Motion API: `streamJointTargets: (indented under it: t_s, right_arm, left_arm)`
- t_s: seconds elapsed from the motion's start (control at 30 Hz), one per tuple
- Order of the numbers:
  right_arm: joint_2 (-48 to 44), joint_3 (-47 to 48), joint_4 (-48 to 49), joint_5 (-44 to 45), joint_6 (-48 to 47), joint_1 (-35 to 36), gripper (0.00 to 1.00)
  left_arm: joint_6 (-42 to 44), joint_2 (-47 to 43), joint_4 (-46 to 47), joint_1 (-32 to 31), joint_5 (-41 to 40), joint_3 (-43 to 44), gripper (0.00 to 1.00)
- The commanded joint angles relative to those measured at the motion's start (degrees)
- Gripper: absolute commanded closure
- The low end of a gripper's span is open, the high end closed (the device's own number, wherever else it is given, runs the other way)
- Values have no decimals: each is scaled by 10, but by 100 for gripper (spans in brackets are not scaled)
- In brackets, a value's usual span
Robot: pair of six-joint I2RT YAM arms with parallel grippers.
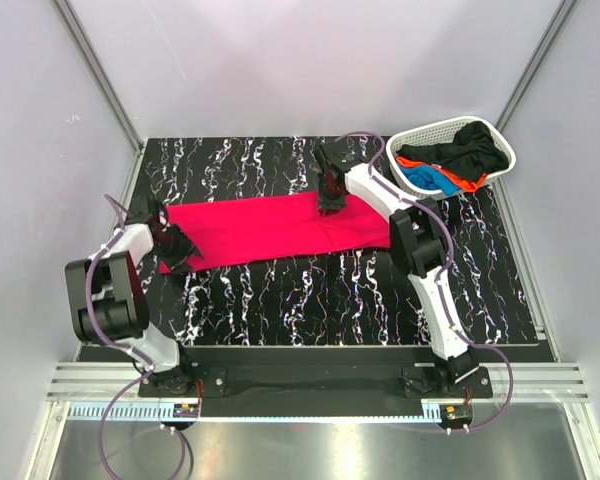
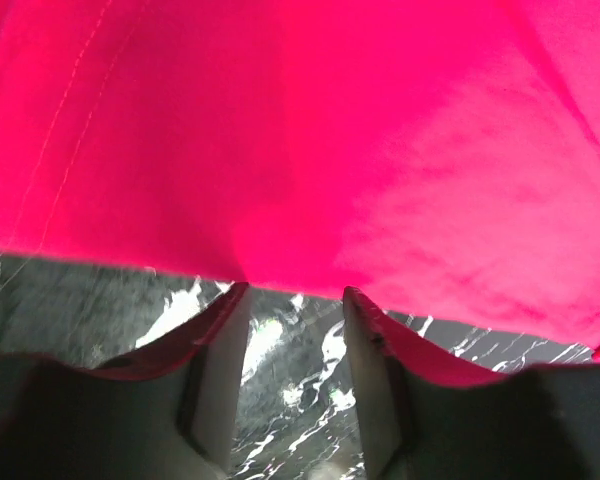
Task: Fold and stack the t-shirts
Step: Fold the tshirt
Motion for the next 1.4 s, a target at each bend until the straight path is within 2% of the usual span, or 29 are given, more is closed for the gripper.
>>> streamJointTargets:
  t_s: [0.0, 0.07, 0.13, 0.2, 0.23, 0.37, 0.53, 0.63, 0.73, 0.8, 0.87, 1.37]
  right_arm:
    - [-97, 13, -17, -22, -20, -12, 73]
    - [-126, -12, -25, -48, -22, -16, 65]
    - [-161, -58, -26, -61, -17, -22, 57]
    - [-187, -95, -25, -63, -11, -34, 54]
    - [-215, -136, -24, -60, -9, -40, 53]
    - [-288, -244, -14, -65, -1, -91, 52]
    - [-379, -383, 9, -92, 8, -195, 51]
    - [-414, -434, 17, -79, -11, -215, 52]
    - [-419, -459, 31, -73, -36, -220, 55]
    - [-410, -467, 37, -69, -46, -221, 64]
    - [-395, -467, 46, -72, -54, -222, 67]
    - [-307, -447, 73, -67, -70, -224, 65]
  left_arm:
    - [36, -64, 6, -18, -21, 13, 51]
    - [39, -70, 11, -49, 2, 24, 43]
    - [41, -56, 19, -97, 21, 42, 43]
    - [39, -43, 33, -129, 44, 77, 43]
    - [36, -20, 55, -172, 56, 87, 43]
    - [-18, 61, 140, -241, 163, 145, 44]
    - [-72, 167, 193, -320, 186, 218, 46]
    - [-110, 223, 211, -347, 199, 259, 48]
    - [-126, 258, 212, -354, 195, 266, 50]
    - [-139, 273, 209, -355, 192, 261, 52]
    - [-140, 280, 197, -355, 187, 260, 52]
    - [-123, 299, 160, -355, 184, 232, 52]
